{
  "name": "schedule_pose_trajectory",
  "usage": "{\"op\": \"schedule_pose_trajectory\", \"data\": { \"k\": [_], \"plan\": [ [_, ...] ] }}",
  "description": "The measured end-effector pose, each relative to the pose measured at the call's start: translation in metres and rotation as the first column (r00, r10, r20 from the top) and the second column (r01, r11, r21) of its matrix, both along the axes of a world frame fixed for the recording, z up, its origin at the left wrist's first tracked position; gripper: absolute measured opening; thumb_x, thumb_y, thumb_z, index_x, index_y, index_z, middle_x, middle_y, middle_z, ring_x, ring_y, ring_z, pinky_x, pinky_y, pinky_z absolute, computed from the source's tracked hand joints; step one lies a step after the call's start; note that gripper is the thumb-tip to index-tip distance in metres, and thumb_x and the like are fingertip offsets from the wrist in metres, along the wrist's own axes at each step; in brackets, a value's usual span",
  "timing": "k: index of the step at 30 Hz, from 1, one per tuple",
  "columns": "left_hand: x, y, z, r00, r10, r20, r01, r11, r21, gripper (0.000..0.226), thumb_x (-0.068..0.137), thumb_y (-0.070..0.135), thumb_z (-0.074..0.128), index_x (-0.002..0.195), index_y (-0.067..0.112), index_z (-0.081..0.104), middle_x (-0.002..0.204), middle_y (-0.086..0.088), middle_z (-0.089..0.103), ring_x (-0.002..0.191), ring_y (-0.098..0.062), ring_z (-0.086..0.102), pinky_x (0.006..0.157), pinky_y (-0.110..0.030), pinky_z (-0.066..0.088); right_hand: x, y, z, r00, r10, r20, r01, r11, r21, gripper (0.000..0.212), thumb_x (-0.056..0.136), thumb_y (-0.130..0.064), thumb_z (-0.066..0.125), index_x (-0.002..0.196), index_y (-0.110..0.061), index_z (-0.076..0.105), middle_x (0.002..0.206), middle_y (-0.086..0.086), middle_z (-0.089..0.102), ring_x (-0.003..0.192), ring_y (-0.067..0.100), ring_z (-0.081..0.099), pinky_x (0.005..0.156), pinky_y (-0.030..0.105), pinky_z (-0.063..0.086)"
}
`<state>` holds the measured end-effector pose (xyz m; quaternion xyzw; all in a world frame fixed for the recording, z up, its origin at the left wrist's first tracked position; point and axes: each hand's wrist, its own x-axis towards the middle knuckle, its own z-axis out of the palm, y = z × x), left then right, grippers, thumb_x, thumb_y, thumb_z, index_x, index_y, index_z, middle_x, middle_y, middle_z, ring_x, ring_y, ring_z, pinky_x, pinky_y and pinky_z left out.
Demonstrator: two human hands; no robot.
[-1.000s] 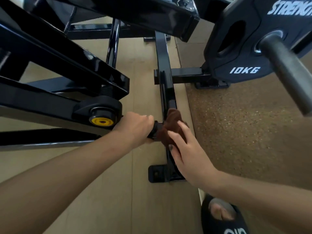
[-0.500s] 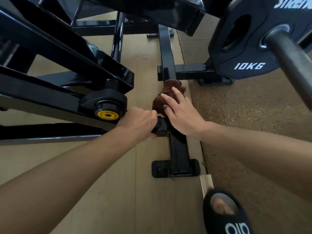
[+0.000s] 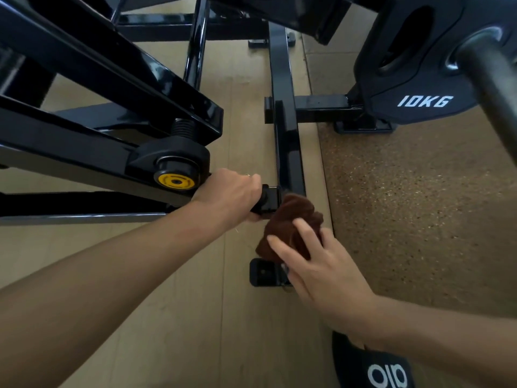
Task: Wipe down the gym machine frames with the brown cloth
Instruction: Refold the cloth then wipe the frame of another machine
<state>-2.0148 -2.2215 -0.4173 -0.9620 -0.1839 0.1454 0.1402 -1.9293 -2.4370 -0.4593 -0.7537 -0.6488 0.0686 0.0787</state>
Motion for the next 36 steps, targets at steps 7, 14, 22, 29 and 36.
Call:
{"op": "schedule_pose_trajectory", "data": {
  "k": [7,14,22,29,36],
  "plan": [
    [0.000,0.002,-0.003,1.000,-0.016,-0.003,0.016,1.000,-0.010,0.046,0.094,0.056,0.060,0.095,0.017,0.037,0.067,0.004,0.035,0.059,-0.020,0.048,0.046,-0.030,0.023,0.047,0.038,-0.001,0.988,-0.050,-0.145,0.058,0.997,0.057,0.051,0.106,-0.044,0.033,0.155,-0.029,0.031,0.152,0.010,0.030,0.112,0.025,0.048,0.090,0.043,0.054],
    [0.000,0.003,-0.009,0.999,-0.040,0.002,0.040,0.999,0.034,0.048,0.092,0.060,0.061,0.096,0.017,0.039,0.068,0.003,0.039,0.055,-0.019,0.045,0.047,-0.030,0.029,0.055,0.116,-0.002,0.975,-0.221,-0.035,0.223,0.968,0.112,0.050,0.106,-0.040,0.038,0.154,-0.029,0.031,0.155,0.015,0.027,0.115,0.034,0.046,0.094,0.047,0.049],
    [0.000,0.005,-0.007,0.999,-0.043,0.008,0.043,0.999,0.012,0.050,0.092,0.058,0.062,0.091,0.016,0.036,0.064,0.003,0.033,0.047,-0.017,0.035,0.043,-0.030,0.018,-0.005,-0.016,-0.001,0.998,0.056,-0.027,-0.056,0.998,0.007,0.054,0.098,-0.038,0.041,0.149,-0.023,0.045,0.145,0.024,0.042,0.100,0.039,0.057,0.078,0.048,0.060],
    [0.000,0.004,-0.009,1.000,-0.009,0.006,0.009,1.000,0.000,0.046,0.091,0.054,0.064,0.092,0.017,0.037,0.063,0.004,0.033,0.045,-0.015,0.031,0.042,-0.029,0.019,0.031,0.006,0.001,0.980,0.168,-0.109,-0.168,0.986,0.005,0.050,0.104,-0.042,0.034,0.151,-0.026,0.040,0.149,0.018,0.036,0.108,0.032,0.053,0.085,0.043,0.057],
    [0.004,0.002,-0.008,0.998,0.006,-0.063,-0.006,1.000,0.006,0.051,0.090,0.063,0.062,0.095,0.019,0.037,0.065,0.005,0.039,0.052,-0.017,0.048,0.048,-0.028,0.039,0.077,0.103,0.000,0.976,-0.062,-0.208,0.066,0.998,0.015,0.048,0.108,-0.036,0.036,0.155,-0.030,0.028,0.161,0.007,0.015,0.132,0.036,0.038,0.110,0.052,0.044]
  ]
}}
